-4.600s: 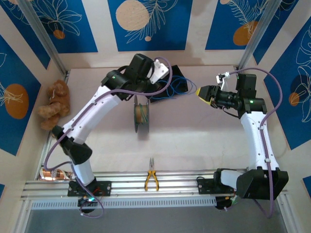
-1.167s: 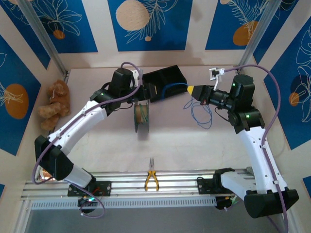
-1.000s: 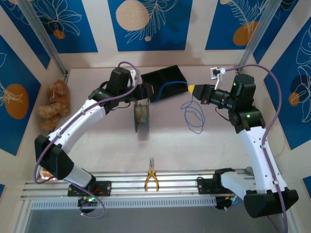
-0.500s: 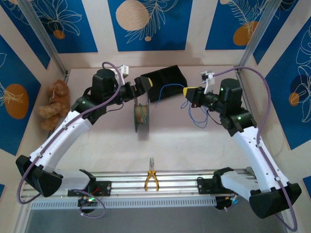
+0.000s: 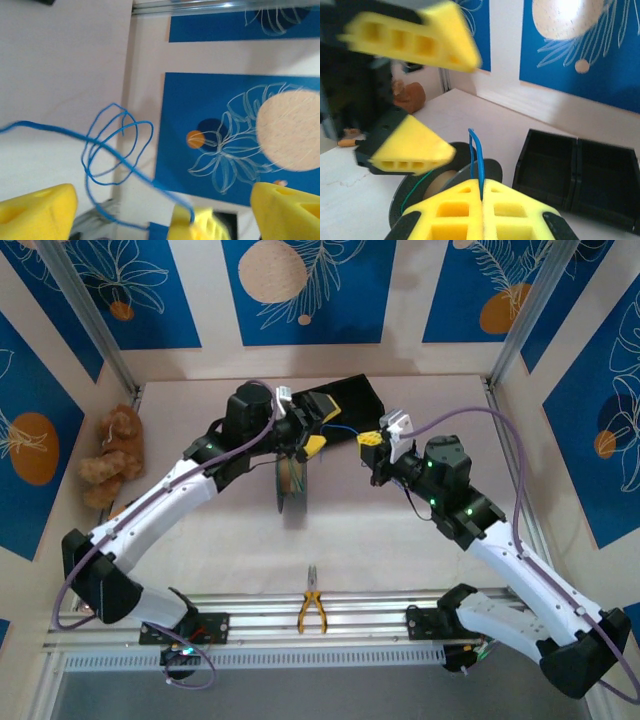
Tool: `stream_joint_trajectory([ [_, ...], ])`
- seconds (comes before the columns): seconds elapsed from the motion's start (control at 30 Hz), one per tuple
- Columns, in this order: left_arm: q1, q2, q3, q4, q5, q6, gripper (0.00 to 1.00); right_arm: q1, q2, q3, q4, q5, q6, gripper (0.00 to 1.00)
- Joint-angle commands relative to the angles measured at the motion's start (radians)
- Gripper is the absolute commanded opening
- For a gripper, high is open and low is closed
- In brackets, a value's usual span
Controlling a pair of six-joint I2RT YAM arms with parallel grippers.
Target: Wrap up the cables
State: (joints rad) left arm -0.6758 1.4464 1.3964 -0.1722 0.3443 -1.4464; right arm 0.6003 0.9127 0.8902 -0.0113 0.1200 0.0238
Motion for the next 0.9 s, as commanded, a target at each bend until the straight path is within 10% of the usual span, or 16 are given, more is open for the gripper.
stream_joint_trajectory([
  [0.0,-0.008,0.047,0.052,0.087,0.024,-0.12,0.79,0.042,-0.042,-0.025,0.111,0.085,-0.105,0.0],
  [0.27,-0.006,0.097,0.069,0.111,0.007,-0.147,0.41,0.068,-0.096,-0.06,0.089,0.089,-0.127,0.0],
  [0.63,0.002,0.061,0.053,0.075,-0.005,-0.131,0.47,0.067,-0.134,-0.107,0.067,0.112,-0.109,0.0],
  [0.87,0.028,0.037,0.033,0.055,-0.015,-0.113,0.12,0.056,-0.17,-0.116,0.037,0.09,-0.104,0.0],
])
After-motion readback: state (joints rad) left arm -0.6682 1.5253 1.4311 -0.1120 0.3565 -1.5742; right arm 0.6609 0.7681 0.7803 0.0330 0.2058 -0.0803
